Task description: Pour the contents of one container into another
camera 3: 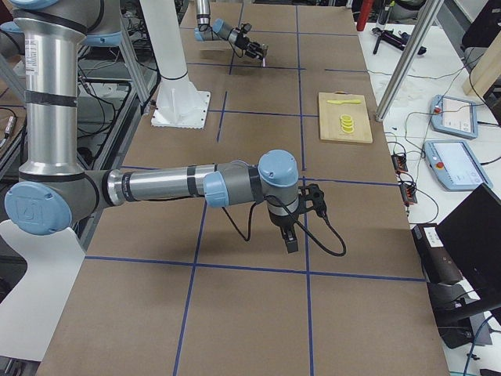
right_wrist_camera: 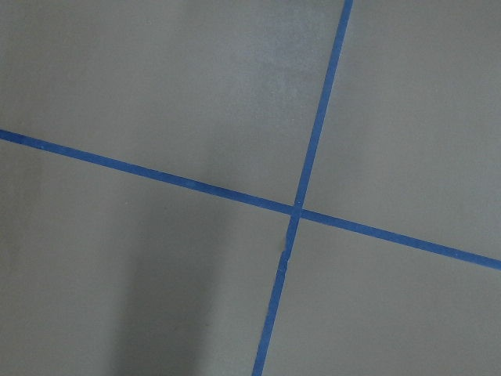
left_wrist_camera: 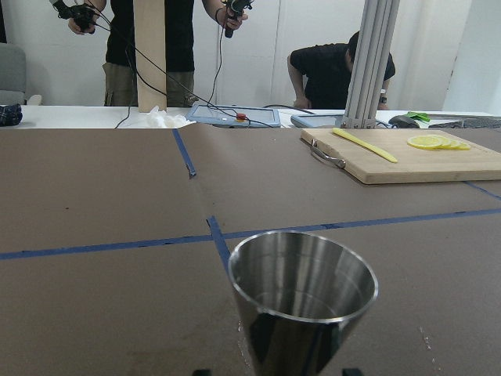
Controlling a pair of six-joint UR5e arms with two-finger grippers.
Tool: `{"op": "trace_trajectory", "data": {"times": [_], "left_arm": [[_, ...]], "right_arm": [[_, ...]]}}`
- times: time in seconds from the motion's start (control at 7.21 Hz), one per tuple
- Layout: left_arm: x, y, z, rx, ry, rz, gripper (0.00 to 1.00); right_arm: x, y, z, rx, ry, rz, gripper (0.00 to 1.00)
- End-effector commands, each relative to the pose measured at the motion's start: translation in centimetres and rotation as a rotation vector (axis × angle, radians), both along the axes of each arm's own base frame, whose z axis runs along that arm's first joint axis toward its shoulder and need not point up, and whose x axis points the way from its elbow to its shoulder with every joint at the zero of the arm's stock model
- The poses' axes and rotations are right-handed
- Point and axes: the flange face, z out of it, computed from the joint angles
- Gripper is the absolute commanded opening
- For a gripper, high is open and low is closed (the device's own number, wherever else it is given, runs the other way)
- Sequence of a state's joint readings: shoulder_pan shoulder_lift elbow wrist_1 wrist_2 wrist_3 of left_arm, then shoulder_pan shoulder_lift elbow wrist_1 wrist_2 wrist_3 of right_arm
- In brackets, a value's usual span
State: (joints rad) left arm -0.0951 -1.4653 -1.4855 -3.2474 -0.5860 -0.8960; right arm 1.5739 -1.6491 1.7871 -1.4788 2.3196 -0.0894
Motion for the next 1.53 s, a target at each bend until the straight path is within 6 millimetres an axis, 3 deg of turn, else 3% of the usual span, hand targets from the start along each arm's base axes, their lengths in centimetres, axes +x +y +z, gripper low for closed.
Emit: {"op": "trace_trajectory", "data": {"times": [0.0,0.28,0.55,1.11,1.25,1.39], "left_arm": [[-0.01,0.0,0.04,0.0,-0.001,0.0,0.65],[0.0,0.01,0.04,0.0,-0.001,0.002,0.63],[0.06,0.0,-0.02,0.0,0.001,0.002,0.48],[0.08,-0.06,-0.15,0.0,0.004,0.0,0.48],[0.13,-0.08,-0.15,0.0,0.004,-0.002,0.44],[0.12,-0.08,-0.15,0.0,0.005,-0.003,0.19]], "right_arm": [[0.0,0.0,0.0,0.001,0.0,-0.001,1.0],[0.0,-0.13,-0.14,0.004,0.0,-0.001,1.0],[0.0,-0.13,-0.15,0.004,0.0,-0.001,1.0],[0.0,-0.26,-0.29,0.007,0.0,-0.001,1.0],[0.07,-0.18,-0.22,0.005,0.0,0.001,1.0],[0.0,-0.26,-0.29,0.007,0.0,-0.001,1.0]]}}
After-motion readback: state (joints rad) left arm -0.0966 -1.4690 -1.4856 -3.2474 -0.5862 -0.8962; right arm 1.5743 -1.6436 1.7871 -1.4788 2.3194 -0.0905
